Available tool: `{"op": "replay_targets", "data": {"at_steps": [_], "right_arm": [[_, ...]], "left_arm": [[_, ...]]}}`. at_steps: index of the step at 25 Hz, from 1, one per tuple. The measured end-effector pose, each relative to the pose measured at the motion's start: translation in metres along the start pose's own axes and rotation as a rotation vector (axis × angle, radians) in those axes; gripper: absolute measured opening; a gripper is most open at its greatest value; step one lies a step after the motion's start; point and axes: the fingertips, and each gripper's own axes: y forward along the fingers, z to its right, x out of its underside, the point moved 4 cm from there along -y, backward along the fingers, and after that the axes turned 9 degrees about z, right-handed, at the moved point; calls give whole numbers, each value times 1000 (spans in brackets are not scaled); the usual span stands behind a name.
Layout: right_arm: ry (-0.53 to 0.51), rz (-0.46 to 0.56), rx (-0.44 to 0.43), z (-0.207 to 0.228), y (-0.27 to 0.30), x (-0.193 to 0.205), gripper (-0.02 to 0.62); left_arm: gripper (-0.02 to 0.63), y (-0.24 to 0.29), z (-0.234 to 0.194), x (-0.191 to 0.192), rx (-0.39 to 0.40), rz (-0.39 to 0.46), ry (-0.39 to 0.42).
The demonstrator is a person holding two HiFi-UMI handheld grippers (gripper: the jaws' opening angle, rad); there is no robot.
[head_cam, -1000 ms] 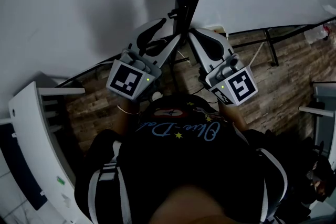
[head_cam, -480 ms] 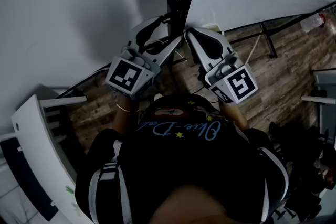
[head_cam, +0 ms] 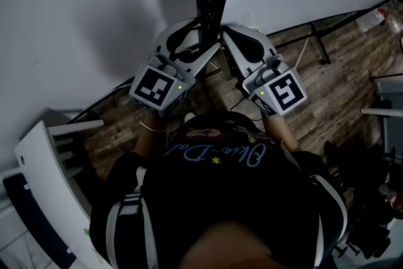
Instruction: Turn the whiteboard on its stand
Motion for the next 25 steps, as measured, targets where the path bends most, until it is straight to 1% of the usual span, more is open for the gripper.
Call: {"op": "replay_targets", "data": {"at_steps": [6, 9, 16, 25], "right_arm": [[-12, -11, -7, -1, 3, 1, 18], [-17, -14, -10, -1, 2, 1, 18], [-17, -15, 3, 6, 1, 2, 18], [-29, -28, 15, 7, 3, 2, 18]], "left_arm": [[252, 3, 1, 4, 14, 3, 15], [221, 3, -1, 4, -1, 13, 0], [216, 8, 0, 6, -13, 21, -39], [216, 7, 0, 6, -16, -1, -25]]}}
